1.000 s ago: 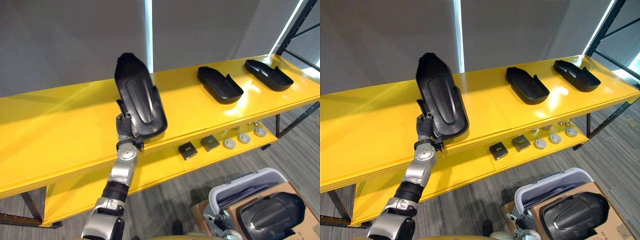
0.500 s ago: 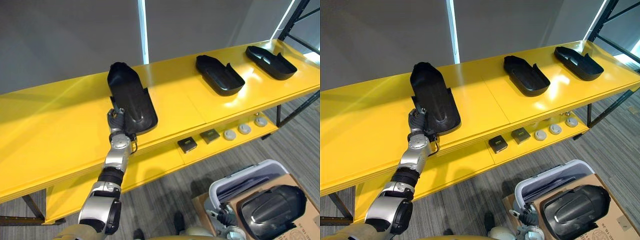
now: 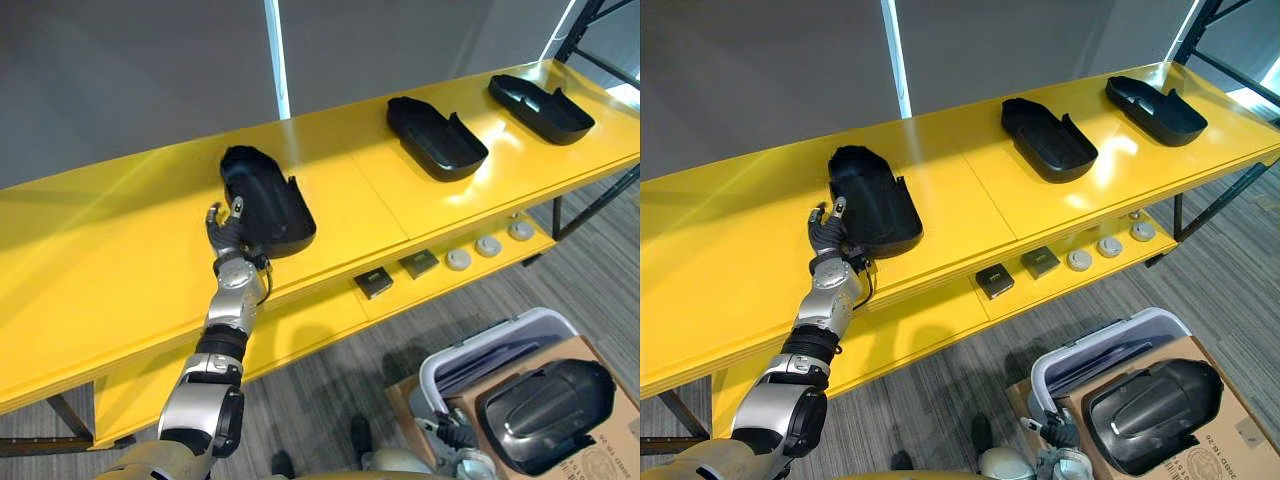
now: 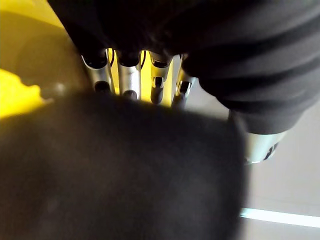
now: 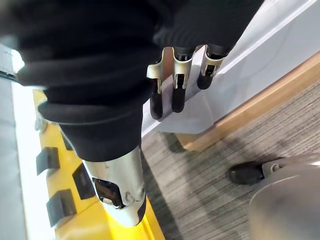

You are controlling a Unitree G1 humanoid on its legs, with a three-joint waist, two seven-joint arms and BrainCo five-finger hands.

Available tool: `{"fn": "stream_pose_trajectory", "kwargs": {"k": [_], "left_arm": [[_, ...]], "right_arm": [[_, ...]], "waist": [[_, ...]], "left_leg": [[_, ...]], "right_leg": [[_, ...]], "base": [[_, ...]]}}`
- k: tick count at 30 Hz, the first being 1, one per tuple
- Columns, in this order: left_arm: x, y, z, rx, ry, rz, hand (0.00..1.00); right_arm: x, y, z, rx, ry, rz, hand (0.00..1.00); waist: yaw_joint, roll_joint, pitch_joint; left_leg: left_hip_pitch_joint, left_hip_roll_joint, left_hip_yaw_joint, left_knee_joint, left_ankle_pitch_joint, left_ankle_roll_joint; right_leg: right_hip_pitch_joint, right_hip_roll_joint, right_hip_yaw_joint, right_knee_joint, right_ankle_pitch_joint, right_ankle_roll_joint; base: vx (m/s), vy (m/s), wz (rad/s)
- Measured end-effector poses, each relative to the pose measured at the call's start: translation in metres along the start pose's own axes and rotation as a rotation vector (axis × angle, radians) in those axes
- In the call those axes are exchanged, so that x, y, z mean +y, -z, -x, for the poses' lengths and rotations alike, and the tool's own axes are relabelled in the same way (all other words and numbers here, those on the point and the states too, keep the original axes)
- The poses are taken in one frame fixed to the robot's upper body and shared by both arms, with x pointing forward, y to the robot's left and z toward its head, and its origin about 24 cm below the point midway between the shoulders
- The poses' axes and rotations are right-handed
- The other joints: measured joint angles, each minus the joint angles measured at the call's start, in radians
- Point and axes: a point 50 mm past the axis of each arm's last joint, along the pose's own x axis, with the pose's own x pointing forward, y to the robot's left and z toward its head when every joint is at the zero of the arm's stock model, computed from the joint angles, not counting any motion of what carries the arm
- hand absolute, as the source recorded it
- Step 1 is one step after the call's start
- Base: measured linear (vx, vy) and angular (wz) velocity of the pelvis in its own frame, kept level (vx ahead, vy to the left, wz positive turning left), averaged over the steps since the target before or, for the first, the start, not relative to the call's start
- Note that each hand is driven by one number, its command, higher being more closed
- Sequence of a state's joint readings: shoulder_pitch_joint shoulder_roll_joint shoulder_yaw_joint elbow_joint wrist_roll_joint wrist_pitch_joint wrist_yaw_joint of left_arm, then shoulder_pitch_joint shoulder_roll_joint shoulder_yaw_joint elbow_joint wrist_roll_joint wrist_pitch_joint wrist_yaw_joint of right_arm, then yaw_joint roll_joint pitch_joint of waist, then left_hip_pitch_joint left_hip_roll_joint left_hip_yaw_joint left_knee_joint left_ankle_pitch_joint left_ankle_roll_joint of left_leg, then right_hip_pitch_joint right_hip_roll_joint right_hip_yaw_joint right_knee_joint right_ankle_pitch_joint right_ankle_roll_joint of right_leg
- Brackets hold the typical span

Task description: Walk over and take plastic housings, then place them on the shelf

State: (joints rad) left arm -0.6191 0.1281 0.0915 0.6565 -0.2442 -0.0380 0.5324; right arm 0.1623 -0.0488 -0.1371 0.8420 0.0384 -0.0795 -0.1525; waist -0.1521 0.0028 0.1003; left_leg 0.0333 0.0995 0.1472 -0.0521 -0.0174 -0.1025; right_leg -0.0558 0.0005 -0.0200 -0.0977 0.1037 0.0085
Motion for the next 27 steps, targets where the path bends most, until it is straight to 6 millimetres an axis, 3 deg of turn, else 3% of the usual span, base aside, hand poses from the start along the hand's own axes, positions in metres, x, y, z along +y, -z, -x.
{"fn": "stream_pose_trajectory", "kwargs": {"k": [6, 11, 15, 20, 21, 23, 27], "left_arm": [[0.000, -0.002, 0.000, -0.025, -0.035, -0.063, 0.00], [-0.007, -0.032, 0.008, -0.195, -0.027, -0.099, 0.00], [-0.021, -0.068, 0.040, -0.450, 0.043, -0.106, 0.00], [-0.031, -0.058, 0.081, -0.531, 0.114, -0.136, 0.00], [-0.031, -0.056, 0.085, -0.533, 0.122, -0.143, 1.00], [-0.036, -0.048, 0.102, -0.558, 0.174, -0.186, 1.00], [-0.032, -0.029, 0.121, -0.581, 0.237, -0.304, 1.00]], "right_arm": [[0.000, 0.001, 0.000, 0.004, 0.002, 0.001, 0.00], [-0.001, 0.005, 0.001, 0.018, 0.003, 0.003, 0.00], [-0.002, 0.006, 0.001, 0.017, 0.006, 0.004, 0.00], [-0.005, 0.011, 0.002, 0.024, 0.013, 0.007, 0.00], [-0.006, 0.012, 0.003, 0.026, 0.015, 0.007, 0.00], [-0.009, 0.016, 0.005, 0.035, 0.023, 0.003, 0.00], [-0.011, 0.019, 0.006, 0.043, 0.028, -0.004, 0.00]], "waist": [[-0.002, 0.000, 0.000], [0.000, 0.001, 0.004], [0.004, 0.003, 0.010], [0.008, 0.005, 0.011], [0.011, 0.006, 0.011], [0.030, 0.007, 0.012], [0.033, 0.007, 0.012]], "left_leg": [[0.003, 0.000, -0.004, 0.001, 0.000, 0.000], [0.010, 0.000, -0.008, 0.001, 0.001, 0.001], [0.013, -0.002, -0.011, 0.001, 0.000, 0.001], [0.014, -0.001, -0.015, 0.001, 0.000, 0.001], [0.014, -0.001, -0.015, 0.001, 0.000, 0.001], [0.014, 0.000, -0.015, 0.003, 0.000, 0.001], [0.018, 0.002, -0.014, 0.007, -0.001, 0.001]], "right_leg": [[0.006, 0.000, -0.001, 0.000, 0.000, 0.000], [0.015, -0.002, -0.004, 0.000, -0.001, 0.001], [0.019, -0.004, -0.003, 0.000, -0.004, 0.004], [0.019, -0.004, -0.007, 0.008, -0.012, 0.004], [0.019, -0.004, -0.007, 0.009, -0.012, 0.004], [0.020, -0.003, -0.007, 0.010, -0.012, 0.004], [0.026, -0.002, -0.009, 0.013, -0.015, 0.004]], "base": [[0.00, 0.001, 0.01], [-0.01, 0.004, 0.02], [0.00, 0.000, 0.00], [0.00, 0.003, 0.01], [0.00, 0.000, 0.00], [0.00, 0.000, 0.00], [-0.01, 0.001, 0.00]]}}
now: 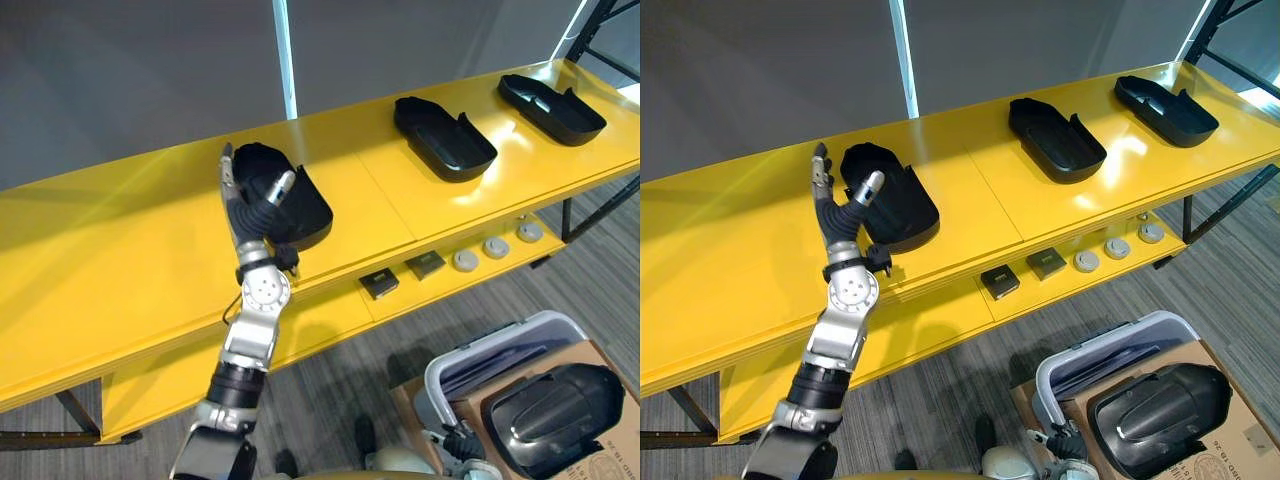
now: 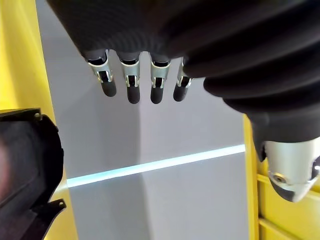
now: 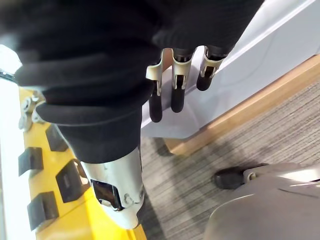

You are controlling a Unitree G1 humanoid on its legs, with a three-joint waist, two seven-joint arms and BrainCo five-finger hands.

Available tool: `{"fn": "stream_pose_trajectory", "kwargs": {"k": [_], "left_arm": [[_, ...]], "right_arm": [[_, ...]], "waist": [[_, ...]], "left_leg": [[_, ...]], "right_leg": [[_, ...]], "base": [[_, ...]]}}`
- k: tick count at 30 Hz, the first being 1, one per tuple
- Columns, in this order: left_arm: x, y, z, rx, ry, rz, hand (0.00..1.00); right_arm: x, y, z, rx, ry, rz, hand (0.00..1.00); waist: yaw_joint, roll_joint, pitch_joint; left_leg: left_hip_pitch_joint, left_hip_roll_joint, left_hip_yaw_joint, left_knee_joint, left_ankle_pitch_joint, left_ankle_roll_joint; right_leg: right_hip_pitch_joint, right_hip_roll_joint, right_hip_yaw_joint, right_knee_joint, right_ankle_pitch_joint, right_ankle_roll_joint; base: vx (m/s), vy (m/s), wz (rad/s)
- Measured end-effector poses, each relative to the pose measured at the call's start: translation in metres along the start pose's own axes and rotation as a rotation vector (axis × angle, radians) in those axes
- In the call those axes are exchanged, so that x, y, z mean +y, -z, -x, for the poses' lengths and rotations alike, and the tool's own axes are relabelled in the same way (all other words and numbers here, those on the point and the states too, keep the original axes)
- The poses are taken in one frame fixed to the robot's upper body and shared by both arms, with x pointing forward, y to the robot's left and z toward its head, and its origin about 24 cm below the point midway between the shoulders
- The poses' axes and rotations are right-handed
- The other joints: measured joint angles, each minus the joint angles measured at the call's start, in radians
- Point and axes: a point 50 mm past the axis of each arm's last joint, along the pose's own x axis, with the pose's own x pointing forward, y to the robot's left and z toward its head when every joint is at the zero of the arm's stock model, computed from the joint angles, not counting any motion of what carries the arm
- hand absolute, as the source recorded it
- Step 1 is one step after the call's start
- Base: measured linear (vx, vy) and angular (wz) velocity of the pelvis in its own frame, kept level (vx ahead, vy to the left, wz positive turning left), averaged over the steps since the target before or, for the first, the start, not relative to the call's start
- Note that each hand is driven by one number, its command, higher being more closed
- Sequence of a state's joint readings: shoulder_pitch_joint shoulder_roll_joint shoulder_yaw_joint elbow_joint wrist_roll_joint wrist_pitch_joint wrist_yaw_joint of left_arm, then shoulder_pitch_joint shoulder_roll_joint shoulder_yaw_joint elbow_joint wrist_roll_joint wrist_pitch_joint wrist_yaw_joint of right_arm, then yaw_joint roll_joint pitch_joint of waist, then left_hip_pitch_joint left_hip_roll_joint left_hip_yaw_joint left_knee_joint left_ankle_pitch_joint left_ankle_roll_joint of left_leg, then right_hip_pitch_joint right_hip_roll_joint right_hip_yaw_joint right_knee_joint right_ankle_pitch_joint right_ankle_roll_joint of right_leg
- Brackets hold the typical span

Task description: Walk over and take plastic housings, then place them on the shelf

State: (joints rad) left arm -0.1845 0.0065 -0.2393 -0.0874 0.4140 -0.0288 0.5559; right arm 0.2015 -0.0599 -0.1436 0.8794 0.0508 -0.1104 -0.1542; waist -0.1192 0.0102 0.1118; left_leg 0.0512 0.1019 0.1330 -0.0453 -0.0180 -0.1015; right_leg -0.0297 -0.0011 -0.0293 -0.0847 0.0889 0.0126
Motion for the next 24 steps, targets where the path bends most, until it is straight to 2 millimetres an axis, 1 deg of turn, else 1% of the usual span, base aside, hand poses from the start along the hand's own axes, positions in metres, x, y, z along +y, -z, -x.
{"fn": "stream_pose_trajectory", "kwargs": {"k": [2, 3, 5, 7, 15, 18, 22, 24], "left_arm": [[-0.002, 0.012, 0.014, 0.043, 0.059, -0.050, 1.00], [-0.002, 0.014, 0.016, 0.050, 0.068, -0.054, 1.00], [-0.008, 0.022, 0.023, 0.075, 0.134, -0.081, 1.00], [-0.011, 0.028, 0.026, 0.095, 0.167, -0.102, 1.00], [-0.020, 0.059, 0.040, 0.199, 0.296, -0.193, 1.00], [-0.020, 0.066, 0.038, 0.206, 0.321, -0.232, 1.00], [-0.022, 0.067, 0.023, 0.166, 0.342, -0.283, 1.00], [-0.022, 0.069, 0.019, 0.162, 0.343, -0.296, 1.00]], "right_arm": [[-0.001, 0.001, 0.000, 0.003, 0.001, 0.000, 0.00], [-0.001, 0.001, 0.000, 0.003, 0.001, 0.001, 0.00], [-0.002, 0.003, 0.001, 0.009, 0.004, 0.003, 0.00], [-0.003, 0.005, 0.002, 0.013, 0.007, 0.005, 0.00], [-0.003, 0.008, 0.002, 0.029, 0.006, 0.008, 0.00], [-0.002, 0.009, 0.001, 0.036, 0.005, 0.009, 0.00], [-0.002, 0.009, 0.000, 0.042, 0.005, 0.012, 0.00], [-0.001, 0.007, -0.001, 0.038, 0.002, 0.013, 0.00]], "waist": [[0.001, 0.000, 0.000], [0.002, 0.000, 0.000], [0.018, 0.001, -0.003], [0.023, 0.002, -0.007], [0.020, -0.003, -0.021], [0.020, -0.006, -0.023], [0.017, -0.010, -0.025], [0.008, -0.010, -0.025]], "left_leg": [[0.002, 0.002, 0.004, 0.001, -0.001, 0.000], [0.001, 0.002, 0.004, 0.001, -0.001, 0.000], [0.000, 0.002, 0.006, 0.000, -0.001, 0.000], [0.000, 0.002, 0.006, -0.005, 0.000, 0.000], [-0.002, 0.001, 0.006, -0.010, 0.000, 0.000], [-0.005, 0.001, 0.006, -0.013, 0.000, 0.000], [-0.005, -0.001, 0.007, -0.015, 0.000, 0.000], [-0.005, -0.002, 0.008, -0.014, 0.000, 0.000]], "right_leg": [[0.008, 0.001, 0.000, 0.000, -0.004, 0.006], [0.008, 0.001, 0.000, 0.000, -0.007, 0.011], [0.007, 0.000, 0.000, -0.004, -0.007, 0.011], [0.007, 0.000, -0.002, -0.007, -0.007, 0.010], [-0.004, 0.001, -0.008, -0.013, 0.000, 0.004], [-0.008, 0.002, -0.008, -0.014, 0.000, 0.004], [-0.009, 0.000, 0.000, -0.014, 0.001, 0.005], [-0.010, 0.000, 0.002, -0.014, 0.003, 0.008]], "base": [[-0.05, 0.005, 0.01], [-0.03, 0.004, 0.03], [-0.03, 0.004, -0.01], [-0.01, 0.001, 0.02], [0.00, 0.001, -0.01], [0.00, 0.000, -0.02], [0.00, 0.000, 0.00], [0.00, 0.000, 0.00]]}}
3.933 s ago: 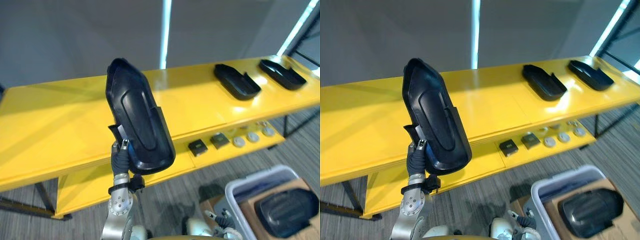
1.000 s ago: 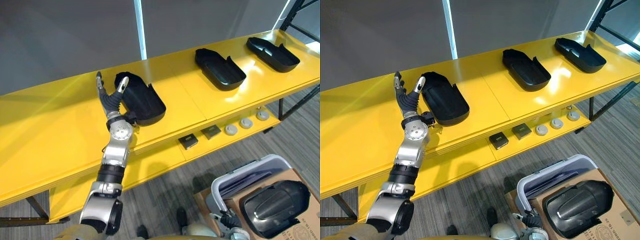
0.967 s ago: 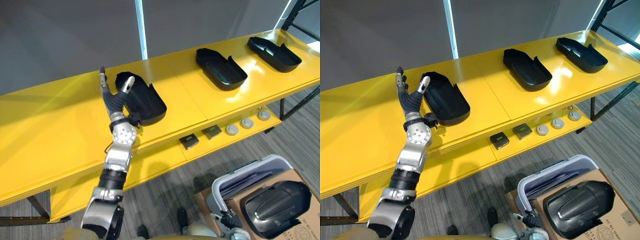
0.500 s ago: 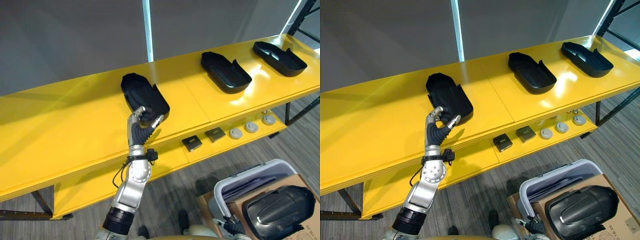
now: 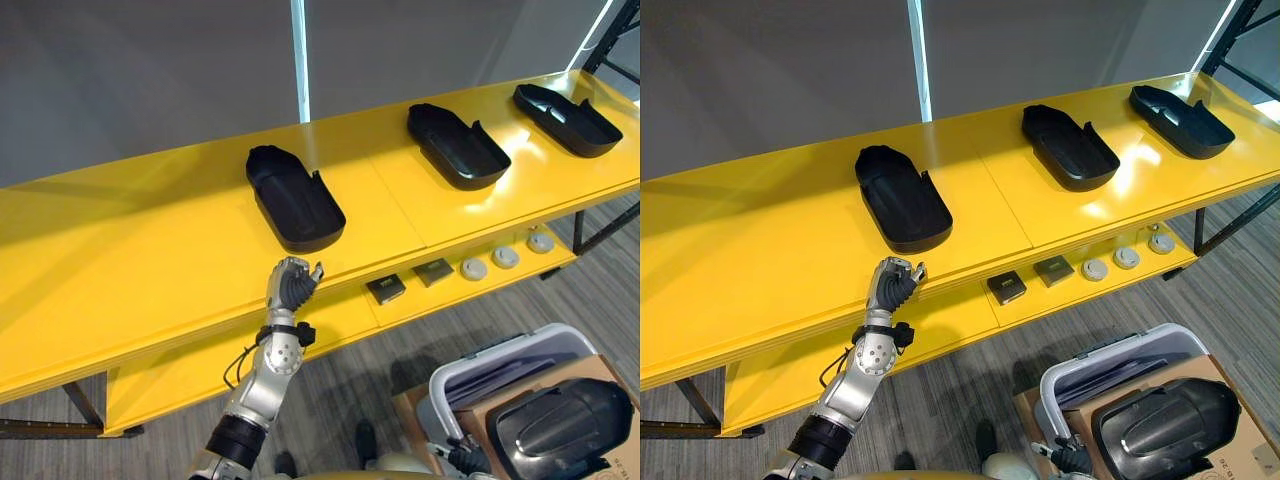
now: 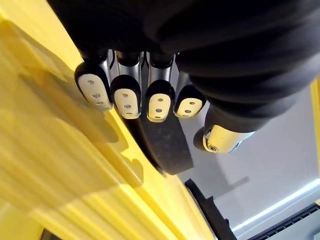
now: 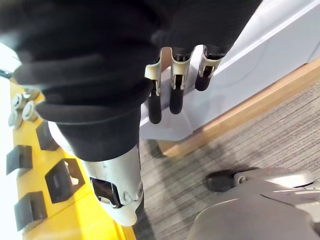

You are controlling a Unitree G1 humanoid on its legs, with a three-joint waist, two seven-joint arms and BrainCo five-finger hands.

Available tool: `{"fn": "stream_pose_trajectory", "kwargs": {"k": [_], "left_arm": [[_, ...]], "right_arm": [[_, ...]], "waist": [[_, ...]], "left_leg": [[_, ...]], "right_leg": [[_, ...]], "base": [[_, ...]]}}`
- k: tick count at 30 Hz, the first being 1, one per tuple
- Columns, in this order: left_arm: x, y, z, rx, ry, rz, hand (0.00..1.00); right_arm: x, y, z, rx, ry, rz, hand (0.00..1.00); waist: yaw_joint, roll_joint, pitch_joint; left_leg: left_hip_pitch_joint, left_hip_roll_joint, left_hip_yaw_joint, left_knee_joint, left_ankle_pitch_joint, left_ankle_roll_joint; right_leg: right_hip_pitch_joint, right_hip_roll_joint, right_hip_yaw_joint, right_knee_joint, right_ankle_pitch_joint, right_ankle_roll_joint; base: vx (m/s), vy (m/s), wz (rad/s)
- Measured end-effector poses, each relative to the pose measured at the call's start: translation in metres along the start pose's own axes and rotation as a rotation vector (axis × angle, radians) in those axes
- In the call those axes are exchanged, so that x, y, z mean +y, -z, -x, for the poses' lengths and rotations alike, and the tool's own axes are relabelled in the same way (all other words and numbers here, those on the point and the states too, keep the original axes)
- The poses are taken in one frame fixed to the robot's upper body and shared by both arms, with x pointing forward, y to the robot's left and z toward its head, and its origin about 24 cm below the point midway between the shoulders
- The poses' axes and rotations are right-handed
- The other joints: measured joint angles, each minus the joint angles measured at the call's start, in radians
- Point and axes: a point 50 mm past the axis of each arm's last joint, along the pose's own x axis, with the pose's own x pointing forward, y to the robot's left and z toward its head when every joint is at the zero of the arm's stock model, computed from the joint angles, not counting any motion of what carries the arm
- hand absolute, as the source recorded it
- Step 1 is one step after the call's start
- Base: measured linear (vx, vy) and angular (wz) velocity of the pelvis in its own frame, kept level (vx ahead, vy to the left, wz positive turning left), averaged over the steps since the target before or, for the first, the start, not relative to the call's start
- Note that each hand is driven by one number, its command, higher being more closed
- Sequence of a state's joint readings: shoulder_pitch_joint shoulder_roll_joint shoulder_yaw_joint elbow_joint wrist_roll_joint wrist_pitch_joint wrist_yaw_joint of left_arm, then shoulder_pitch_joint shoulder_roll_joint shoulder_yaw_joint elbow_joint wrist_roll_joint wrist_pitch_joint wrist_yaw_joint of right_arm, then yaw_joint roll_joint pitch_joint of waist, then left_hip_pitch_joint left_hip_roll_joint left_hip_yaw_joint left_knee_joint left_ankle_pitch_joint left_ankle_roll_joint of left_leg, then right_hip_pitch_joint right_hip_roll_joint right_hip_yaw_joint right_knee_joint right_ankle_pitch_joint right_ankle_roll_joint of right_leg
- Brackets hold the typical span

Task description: Walk over and take plastic housings, then place them on the shelf

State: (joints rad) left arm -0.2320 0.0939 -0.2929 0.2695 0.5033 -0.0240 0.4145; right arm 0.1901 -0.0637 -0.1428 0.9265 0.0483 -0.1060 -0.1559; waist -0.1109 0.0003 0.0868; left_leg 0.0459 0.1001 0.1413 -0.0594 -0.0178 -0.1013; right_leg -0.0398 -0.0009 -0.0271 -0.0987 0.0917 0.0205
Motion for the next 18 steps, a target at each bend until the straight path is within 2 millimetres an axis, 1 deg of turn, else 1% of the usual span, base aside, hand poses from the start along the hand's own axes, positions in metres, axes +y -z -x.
{"fn": "stream_pose_trajectory", "kwargs": {"k": [1, 2, 7, 12, 18], "left_arm": [[0.001, 0.002, -0.001, 0.005, -0.002, -0.009, 1.00], [0.001, 0.004, -0.002, 0.012, 0.004, -0.017, 1.00], [0.003, 0.003, -0.006, 0.014, -0.010, -0.019, 1.00], [0.010, 0.008, -0.008, 0.040, -0.053, -0.023, 1.00], [0.016, 0.009, -0.018, 0.055, -0.097, -0.035, 1.00]], "right_arm": [[0.001, -0.002, -0.001, -0.003, -0.003, 0.000, 0.00], [0.002, -0.002, -0.001, -0.005, -0.004, -0.001, 0.00], [0.002, -0.003, -0.001, -0.007, -0.004, -0.001, 0.00], [0.003, -0.003, -0.001, -0.007, -0.002, -0.003, 0.00], [0.002, -0.003, -0.001, -0.007, 0.010, -0.004, 0.00]], "waist": [[-0.012, 0.000, 0.000], [-0.016, 0.000, 0.000], [-0.019, -0.001, 0.001], [-0.038, -0.001, 0.001], [-0.039, -0.002, 0.002]], "left_leg": [[-0.001, 0.000, -0.001, 0.001, 0.000, 0.000], [-0.002, -0.001, 0.002, 0.002, 0.000, 0.000], [-0.022, -0.003, 0.012, 0.005, 0.000, 0.001], [-0.023, -0.003, 0.015, 0.004, 0.000, 0.001], [-0.024, -0.004, 0.023, -0.002, 0.000, 0.001]], "right_leg": [[-0.001, -0.001, 0.000, 0.000, 0.000, 0.000], [-0.003, -0.001, 0.003, 0.000, 0.002, 0.002], [-0.030, -0.001, 0.011, 0.000, 0.014, -0.001], [-0.032, -0.001, 0.015, 0.000, 0.014, -0.001], [-0.039, -0.001, 0.021, -0.001, 0.015, -0.001]], "base": [[0.00, 0.000, -0.04], [-0.01, 0.001, -0.06], [-0.04, 0.003, -0.09], [0.00, 0.000, -0.01], [0.00, 0.005, -0.03]]}}
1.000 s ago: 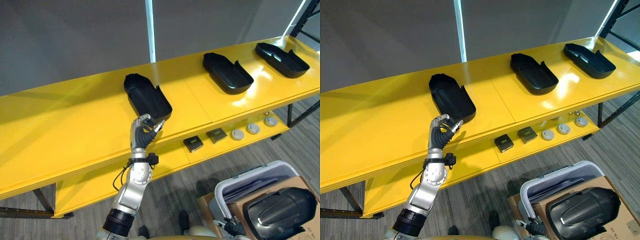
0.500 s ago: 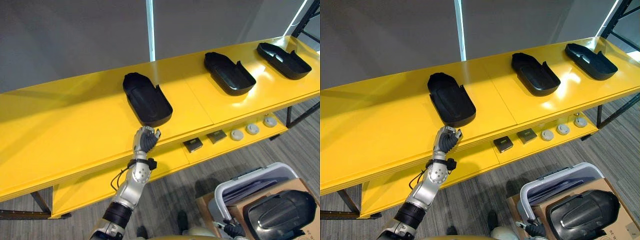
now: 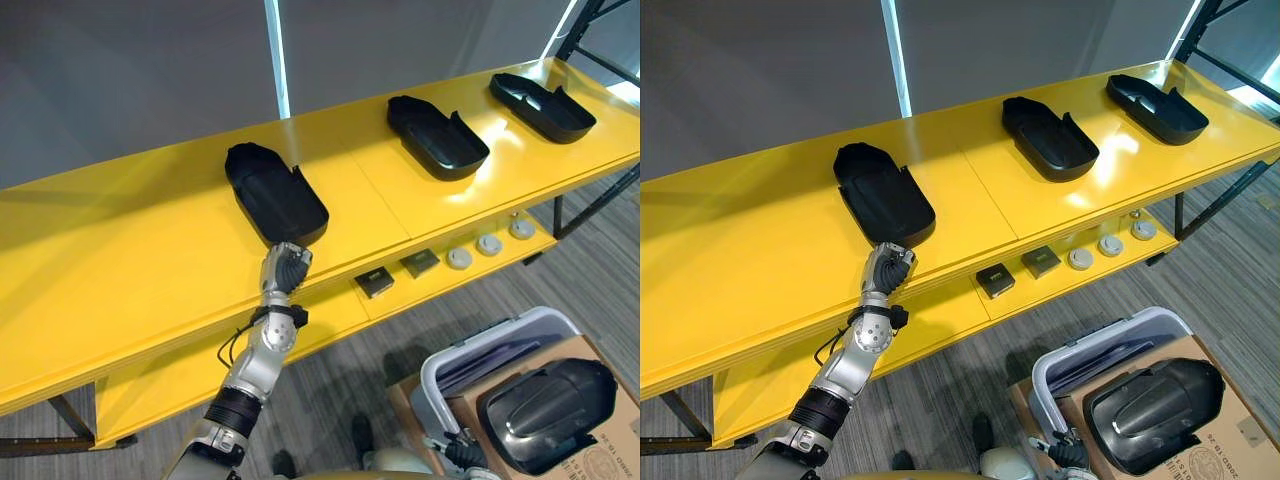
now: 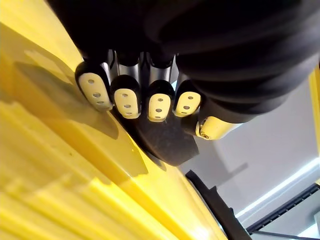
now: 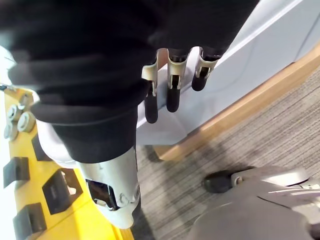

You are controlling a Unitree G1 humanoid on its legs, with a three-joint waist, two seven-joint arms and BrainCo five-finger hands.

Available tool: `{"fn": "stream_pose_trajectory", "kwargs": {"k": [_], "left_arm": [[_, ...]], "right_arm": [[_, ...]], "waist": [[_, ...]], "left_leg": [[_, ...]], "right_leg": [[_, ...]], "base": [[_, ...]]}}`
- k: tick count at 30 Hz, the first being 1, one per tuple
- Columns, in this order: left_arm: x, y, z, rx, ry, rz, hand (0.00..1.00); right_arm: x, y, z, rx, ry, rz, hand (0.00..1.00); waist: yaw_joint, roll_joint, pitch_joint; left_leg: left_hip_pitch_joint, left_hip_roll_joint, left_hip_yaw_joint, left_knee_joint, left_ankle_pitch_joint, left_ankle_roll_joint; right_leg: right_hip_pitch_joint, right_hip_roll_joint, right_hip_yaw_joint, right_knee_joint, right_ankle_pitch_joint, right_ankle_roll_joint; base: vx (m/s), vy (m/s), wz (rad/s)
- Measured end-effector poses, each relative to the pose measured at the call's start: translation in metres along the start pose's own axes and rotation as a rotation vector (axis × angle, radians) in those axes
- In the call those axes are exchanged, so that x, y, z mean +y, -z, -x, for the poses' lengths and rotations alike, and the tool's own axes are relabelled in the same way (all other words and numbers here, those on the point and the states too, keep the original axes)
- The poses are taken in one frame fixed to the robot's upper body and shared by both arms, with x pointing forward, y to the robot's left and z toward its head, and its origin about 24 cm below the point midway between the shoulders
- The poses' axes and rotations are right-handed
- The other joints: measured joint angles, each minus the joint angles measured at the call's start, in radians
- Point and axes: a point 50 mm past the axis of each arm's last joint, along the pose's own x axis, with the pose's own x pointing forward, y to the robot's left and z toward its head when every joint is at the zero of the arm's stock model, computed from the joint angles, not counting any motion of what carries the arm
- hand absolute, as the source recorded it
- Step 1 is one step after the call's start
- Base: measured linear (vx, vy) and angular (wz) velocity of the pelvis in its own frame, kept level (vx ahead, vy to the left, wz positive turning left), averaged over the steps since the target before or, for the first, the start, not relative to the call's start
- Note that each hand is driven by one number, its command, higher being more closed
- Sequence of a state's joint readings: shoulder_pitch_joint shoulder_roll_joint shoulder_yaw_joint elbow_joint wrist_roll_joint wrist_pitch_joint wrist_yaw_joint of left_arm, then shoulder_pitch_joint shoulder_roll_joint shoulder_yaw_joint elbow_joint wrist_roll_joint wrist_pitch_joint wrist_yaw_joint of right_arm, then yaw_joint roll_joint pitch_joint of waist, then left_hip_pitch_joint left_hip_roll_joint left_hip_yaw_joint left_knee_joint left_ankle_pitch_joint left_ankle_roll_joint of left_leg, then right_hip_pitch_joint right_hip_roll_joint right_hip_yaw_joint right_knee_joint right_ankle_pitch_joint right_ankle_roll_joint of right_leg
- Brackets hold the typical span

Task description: Walk over and take plastic housings, then place them on the shelf

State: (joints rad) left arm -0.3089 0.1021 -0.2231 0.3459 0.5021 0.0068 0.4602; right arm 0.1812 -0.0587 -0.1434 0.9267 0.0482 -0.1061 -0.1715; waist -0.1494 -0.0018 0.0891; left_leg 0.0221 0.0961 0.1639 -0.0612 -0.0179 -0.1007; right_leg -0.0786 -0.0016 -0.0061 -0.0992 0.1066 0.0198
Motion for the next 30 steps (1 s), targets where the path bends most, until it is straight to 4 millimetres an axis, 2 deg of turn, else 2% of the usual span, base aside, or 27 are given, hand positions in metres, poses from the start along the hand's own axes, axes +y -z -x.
{"fn": "stream_pose_trajectory", "kwargs": {"k": [15, 21, 27, 30], "left_arm": [[0.017, 0.002, -0.017, 0.051, -0.120, 0.015, 1.00], [0.017, 0.000, -0.017, 0.047, -0.139, 0.033, 1.00], [0.029, -0.018, -0.009, -0.027, -0.188, 0.103, 1.00], [0.052, -0.042, 0.005, -0.155, -0.276, 0.200, 1.00]], "right_arm": [[0.002, -0.001, 0.000, -0.002, -0.002, -0.005, 0.00], [0.003, -0.002, 0.000, -0.004, -0.002, -0.007, 0.00], [0.005, -0.005, -0.001, -0.010, -0.003, -0.012, 0.00], [0.004, -0.001, -0.001, 0.009, 0.003, -0.008, 0.00]], "waist": [[-0.003, -0.012, 0.010], [-0.002, -0.014, 0.013], [-0.002, -0.016, 0.025], [0.008, -0.015, 0.025]], "left_leg": [[-0.008, -0.008, 0.007, -0.007, 0.000, 0.000], [-0.008, -0.008, 0.006, -0.008, 0.000, 0.000], [-0.005, -0.009, -0.007, -0.008, 0.003, 0.004], [-0.006, -0.007, -0.033, 0.007, 0.003, 0.005]], "right_leg": [[-0.015, -0.001, 0.007, 0.000, 0.000, 0.000], [-0.015, -0.001, 0.006, 0.000, 0.000, 0.000], [-0.005, -0.004, -0.012, 0.000, 0.000, 0.000], [0.014, -0.007, -0.025, 0.000, -0.002, 0.001]], "base": [[0.00, 0.004, -0.01], [0.00, 0.000, 0.00], [0.00, 0.001, 0.07], [-0.01, 0.005, 0.25]]}}
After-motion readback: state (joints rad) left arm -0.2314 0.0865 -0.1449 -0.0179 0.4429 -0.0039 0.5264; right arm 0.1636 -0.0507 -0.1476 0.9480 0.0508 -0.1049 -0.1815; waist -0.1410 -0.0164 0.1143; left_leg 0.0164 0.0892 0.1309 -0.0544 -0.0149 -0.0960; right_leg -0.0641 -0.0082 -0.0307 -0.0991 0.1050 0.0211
